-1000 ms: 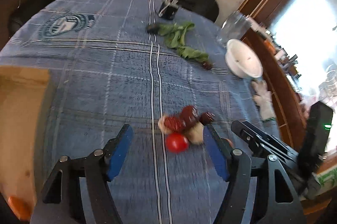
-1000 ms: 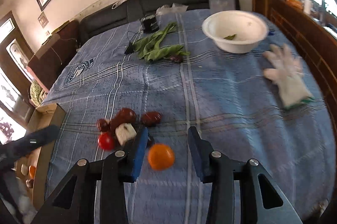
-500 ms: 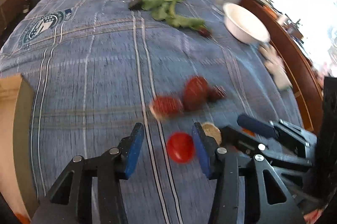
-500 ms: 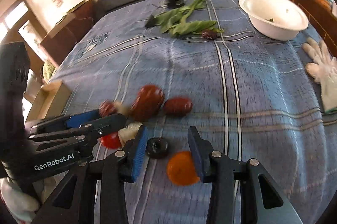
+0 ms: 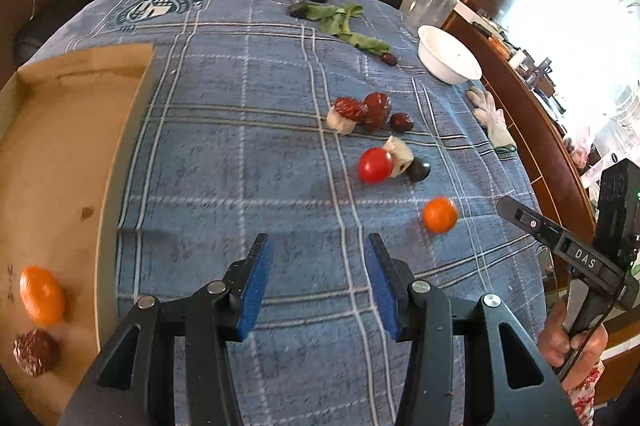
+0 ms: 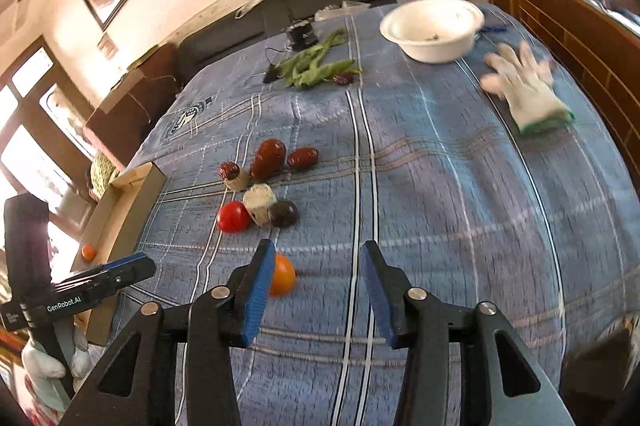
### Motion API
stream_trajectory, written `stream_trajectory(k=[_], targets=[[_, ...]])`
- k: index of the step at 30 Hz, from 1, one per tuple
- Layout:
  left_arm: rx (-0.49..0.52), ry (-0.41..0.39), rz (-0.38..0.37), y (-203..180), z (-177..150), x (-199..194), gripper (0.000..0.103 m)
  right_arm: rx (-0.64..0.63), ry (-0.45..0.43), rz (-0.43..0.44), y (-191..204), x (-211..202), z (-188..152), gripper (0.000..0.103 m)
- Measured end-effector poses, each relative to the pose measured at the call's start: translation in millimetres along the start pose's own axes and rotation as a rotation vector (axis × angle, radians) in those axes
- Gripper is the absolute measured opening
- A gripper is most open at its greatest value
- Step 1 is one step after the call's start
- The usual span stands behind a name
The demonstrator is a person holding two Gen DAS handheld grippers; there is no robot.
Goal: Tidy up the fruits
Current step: 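Grasp the red cherry tomato with the left gripper while the right gripper grasps a small orange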
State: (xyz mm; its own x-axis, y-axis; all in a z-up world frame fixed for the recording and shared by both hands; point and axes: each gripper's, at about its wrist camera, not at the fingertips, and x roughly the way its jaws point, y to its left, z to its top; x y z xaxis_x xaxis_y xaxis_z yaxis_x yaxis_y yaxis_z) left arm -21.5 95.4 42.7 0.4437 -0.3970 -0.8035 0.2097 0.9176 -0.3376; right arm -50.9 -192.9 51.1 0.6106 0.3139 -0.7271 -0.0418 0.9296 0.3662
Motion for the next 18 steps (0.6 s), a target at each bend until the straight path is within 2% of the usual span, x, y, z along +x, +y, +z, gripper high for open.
stream_trajectory(k=[6, 14, 15, 16, 18], targets=[[-0.024, 0.009, -0.008, 2.2, 4.0, 10.1, 0.046, -0.070, 0.017, 0.009, 21.6, 16.6, -8.9, 0.055], [0.049, -0.008, 0.039, -19.6, 32.0, 39.9, 0.046, -0.203, 0.030, -0.135, 44.8, 59.4, -8.0, 0.055], [0.065, -0.006, 0.036, -24.4, 34.8, 45.7, 0.046, -0.208, 0.036, -0.139, 44.0, 61.4, -9.3, 0.053], [0.078, -0.005, 0.036, -28.0, 36.5, 49.9, 0.046, -0.209, 0.039, -0.142, 42.7, 62.6, -10.9, 0.038], [0.116, -0.008, 0.030, -38.3, 41.4, 59.9, 0.046, -0.203, 0.040, -0.132, 38.7, 60.8, -13.4, 0.035]])
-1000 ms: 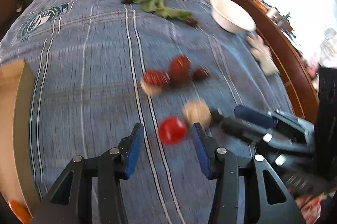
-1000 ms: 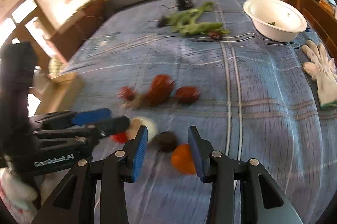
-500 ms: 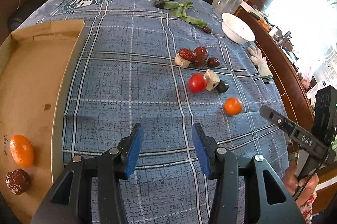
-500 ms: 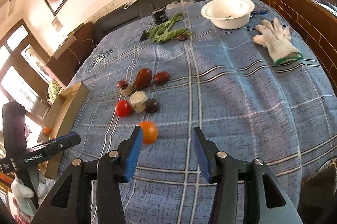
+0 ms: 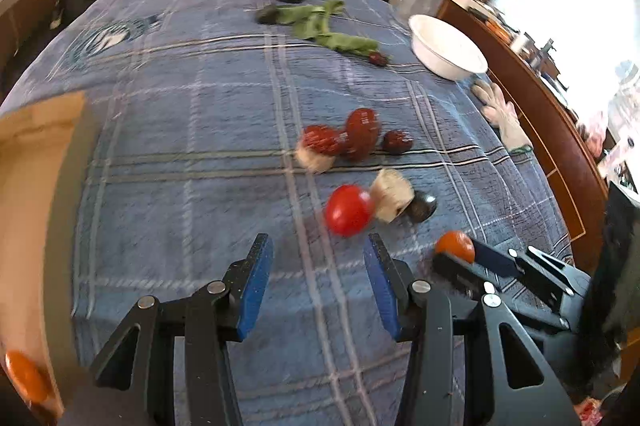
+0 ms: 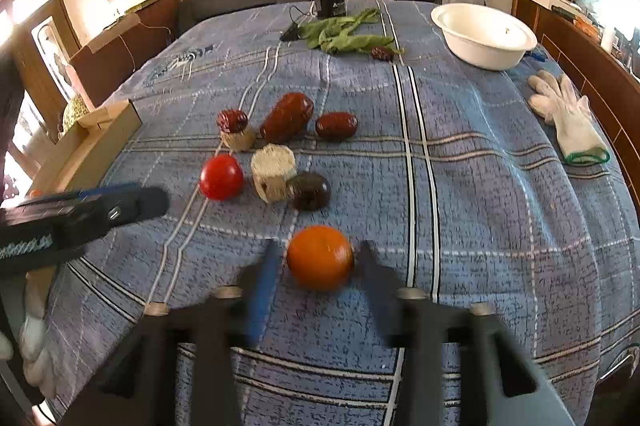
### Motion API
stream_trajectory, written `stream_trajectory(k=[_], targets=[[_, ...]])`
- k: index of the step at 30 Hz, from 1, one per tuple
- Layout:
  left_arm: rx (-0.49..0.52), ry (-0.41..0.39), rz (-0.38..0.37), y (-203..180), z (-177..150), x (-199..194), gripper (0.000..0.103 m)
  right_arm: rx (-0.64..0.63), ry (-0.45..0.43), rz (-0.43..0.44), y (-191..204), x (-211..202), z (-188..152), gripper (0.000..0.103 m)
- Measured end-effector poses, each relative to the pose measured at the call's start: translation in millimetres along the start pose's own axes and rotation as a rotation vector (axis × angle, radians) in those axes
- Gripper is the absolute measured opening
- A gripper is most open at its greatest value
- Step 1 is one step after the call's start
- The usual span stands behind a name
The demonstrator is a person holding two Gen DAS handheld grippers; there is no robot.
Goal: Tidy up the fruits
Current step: 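Grasp the red cherry tomato with the left gripper while the right gripper grasps a small orange, then carry the tomato and orange into the cardboard box and open both grippers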
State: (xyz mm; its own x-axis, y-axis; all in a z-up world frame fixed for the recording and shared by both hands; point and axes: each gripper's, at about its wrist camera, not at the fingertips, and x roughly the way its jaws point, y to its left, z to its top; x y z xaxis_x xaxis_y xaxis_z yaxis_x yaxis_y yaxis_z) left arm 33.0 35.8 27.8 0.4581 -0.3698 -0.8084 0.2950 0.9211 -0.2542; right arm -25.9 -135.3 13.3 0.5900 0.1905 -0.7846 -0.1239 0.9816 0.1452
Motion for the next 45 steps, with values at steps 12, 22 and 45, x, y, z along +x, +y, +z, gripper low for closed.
stream_trajectory(k=[12, 22, 45], targets=[[0.122, -0.008, 0.038, -25.9, 8.3, 32.4, 0.028, 0.058, -0.006, 0.013, -15.5, -11.0, -9.4, 0.034], [-0.014, -0.083, -0.032, 22.1, -13.1, -56.3, 0.028, 0.039, -0.049, 0.092, 17.0, -39.1, 3.3, 0.035], [-0.305, 0.006, 0.326, 246.8, -35.8, -112.9, 0.029, -0.391, 0.112, 0.324, 311.7, 42.2, 44.0, 0.036]])
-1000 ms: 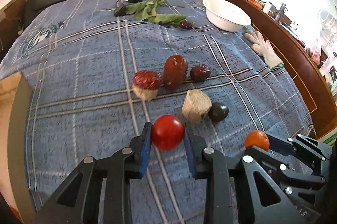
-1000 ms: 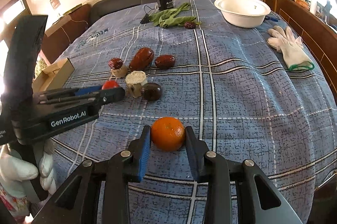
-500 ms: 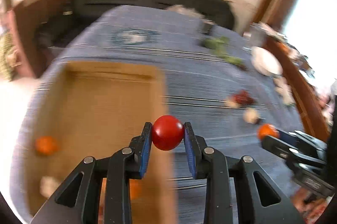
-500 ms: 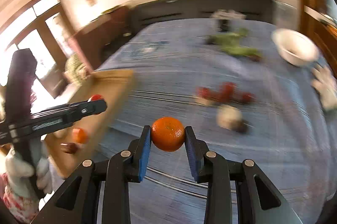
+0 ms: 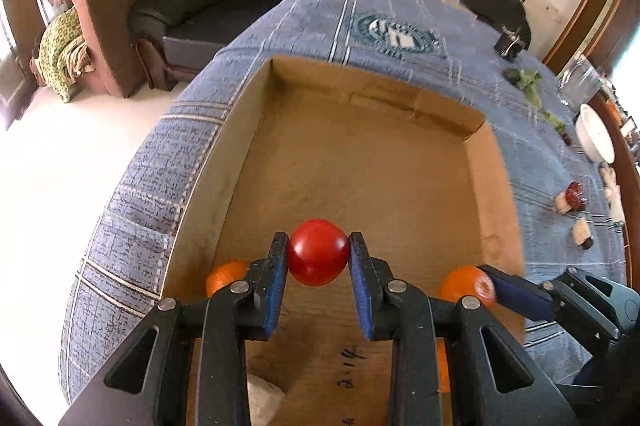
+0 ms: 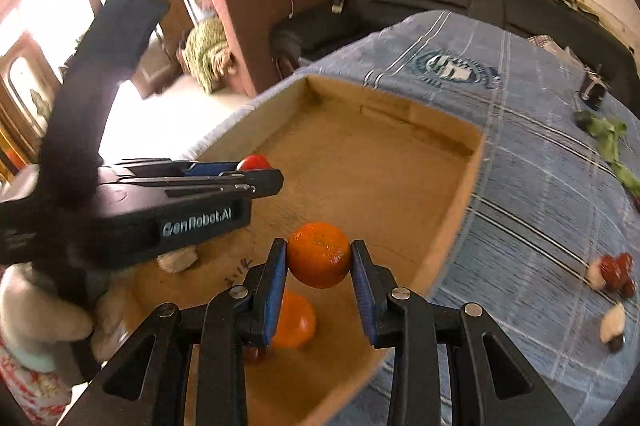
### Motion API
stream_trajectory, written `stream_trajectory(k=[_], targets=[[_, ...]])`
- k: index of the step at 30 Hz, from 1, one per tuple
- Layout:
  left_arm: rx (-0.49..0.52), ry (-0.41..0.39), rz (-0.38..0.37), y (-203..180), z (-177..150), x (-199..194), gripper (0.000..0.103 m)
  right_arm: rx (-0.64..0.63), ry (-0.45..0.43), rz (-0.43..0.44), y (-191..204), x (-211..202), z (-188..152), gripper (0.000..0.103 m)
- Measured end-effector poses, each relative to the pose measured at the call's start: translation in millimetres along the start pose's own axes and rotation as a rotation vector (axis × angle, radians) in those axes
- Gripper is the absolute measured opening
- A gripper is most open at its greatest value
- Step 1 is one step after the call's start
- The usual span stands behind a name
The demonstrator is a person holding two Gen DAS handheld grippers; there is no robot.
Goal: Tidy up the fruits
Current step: 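Carry the tomato and orange into the cardboard box and open both grippers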
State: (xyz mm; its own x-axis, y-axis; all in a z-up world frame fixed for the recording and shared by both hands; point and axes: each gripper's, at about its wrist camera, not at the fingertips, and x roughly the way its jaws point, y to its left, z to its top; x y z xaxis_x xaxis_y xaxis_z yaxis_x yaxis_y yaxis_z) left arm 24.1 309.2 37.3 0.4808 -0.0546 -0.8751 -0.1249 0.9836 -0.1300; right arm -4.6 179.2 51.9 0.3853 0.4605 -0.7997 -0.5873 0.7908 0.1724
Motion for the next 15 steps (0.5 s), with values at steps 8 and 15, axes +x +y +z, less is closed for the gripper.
stream_trajectory(k=[8, 15], targets=[[-0.037, -0.014, -0.036, 10.2, -6.4, -11.2, 0.043, -0.037, 0.055, -0.001, 5.5, 28.6, -0.5, 0.037], [-0.085, -0.079, -0.085, 11.7, -17.3, -47.0, 0.051, -0.074, -0.005, -0.001, 9.4, 2.2, -8.2, 0.043]])
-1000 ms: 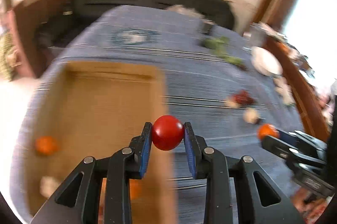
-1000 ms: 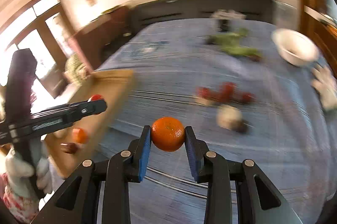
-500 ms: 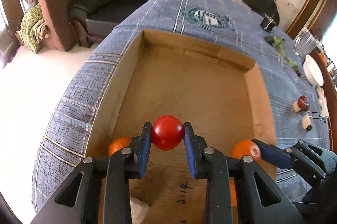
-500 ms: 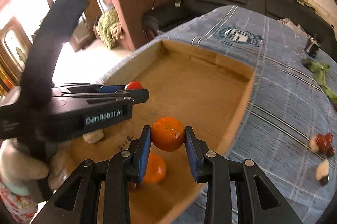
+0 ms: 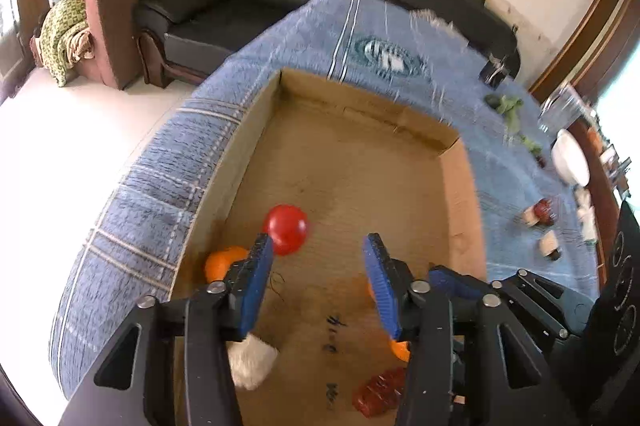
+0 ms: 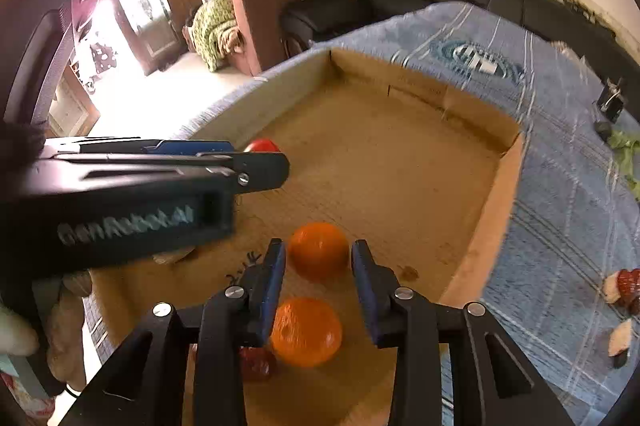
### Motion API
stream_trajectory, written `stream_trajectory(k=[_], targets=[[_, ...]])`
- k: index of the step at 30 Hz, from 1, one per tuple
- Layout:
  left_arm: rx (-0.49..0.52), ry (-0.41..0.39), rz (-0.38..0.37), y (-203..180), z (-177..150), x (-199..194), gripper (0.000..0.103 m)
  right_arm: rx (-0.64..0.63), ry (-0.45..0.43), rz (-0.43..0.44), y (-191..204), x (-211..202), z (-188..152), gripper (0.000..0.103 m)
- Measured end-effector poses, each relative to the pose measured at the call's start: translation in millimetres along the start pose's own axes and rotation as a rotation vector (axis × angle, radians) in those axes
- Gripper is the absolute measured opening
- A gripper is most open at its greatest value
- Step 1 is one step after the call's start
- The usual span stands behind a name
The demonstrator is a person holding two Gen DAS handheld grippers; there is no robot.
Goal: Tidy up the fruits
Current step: 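Carry the tomato and orange into the cardboard box and open both grippers, then grasp the white round bun with the right gripper while the left gripper grasps a dried date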
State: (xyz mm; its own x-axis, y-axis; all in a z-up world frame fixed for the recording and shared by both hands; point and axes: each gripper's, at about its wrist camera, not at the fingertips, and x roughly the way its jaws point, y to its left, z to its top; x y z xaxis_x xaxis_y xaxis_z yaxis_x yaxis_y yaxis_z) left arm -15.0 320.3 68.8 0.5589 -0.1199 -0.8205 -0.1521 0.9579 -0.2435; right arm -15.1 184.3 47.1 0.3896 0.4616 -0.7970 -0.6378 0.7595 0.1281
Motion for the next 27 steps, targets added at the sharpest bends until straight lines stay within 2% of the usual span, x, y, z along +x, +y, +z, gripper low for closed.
stream_trajectory(k=[2, 4, 7, 9, 12, 15, 21, 27], targets=[[-0.026, -0.045, -0.017, -1.3, -4.3, -16.5, 0.059, 0.000, -0.045, -0.011, -3.6, -20.3, -7.2, 0.053], [-0.048, -0.087, -0.046, -5.2, -11.1, -32.3, 0.064, 0.029, -0.094, -0.020, -12.3, -41.0, -16.6, 0.059], [-0.068, -0.132, -0.067, -21.9, -25.0, -48.2, 0.076, 0.107, -0.145, -0.015, -29.8, -65.4, -31.4, 0.061], [-0.066, -0.137, -0.091, -37.4, -33.5, -50.7, 0.077, 0.180, -0.177, -0.016, -47.7, -81.7, -45.9, 0.061], [-0.044, -0.117, -0.143, -65.1, -44.2, -49.6, 0.077, 0.297, -0.218, -0.026, -76.8, -104.3, -70.3, 0.064], [0.012, -0.104, -0.154, -97.6, -51.0, -46.7, 0.077, 0.399, -0.249, -0.042, -105.4, -124.1, -97.2, 0.068], [0.090, -0.066, -0.201, -151.5, -62.9, -33.0, 0.077, 0.540, -0.280, -0.143, -162.8, -164.4, -151.7, 0.068], [0.160, 0.012, -0.219, -195.5, -72.1, -1.7, 0.077, 0.643, -0.259, -0.262, -223.9, -188.5, -193.6, 0.068]])
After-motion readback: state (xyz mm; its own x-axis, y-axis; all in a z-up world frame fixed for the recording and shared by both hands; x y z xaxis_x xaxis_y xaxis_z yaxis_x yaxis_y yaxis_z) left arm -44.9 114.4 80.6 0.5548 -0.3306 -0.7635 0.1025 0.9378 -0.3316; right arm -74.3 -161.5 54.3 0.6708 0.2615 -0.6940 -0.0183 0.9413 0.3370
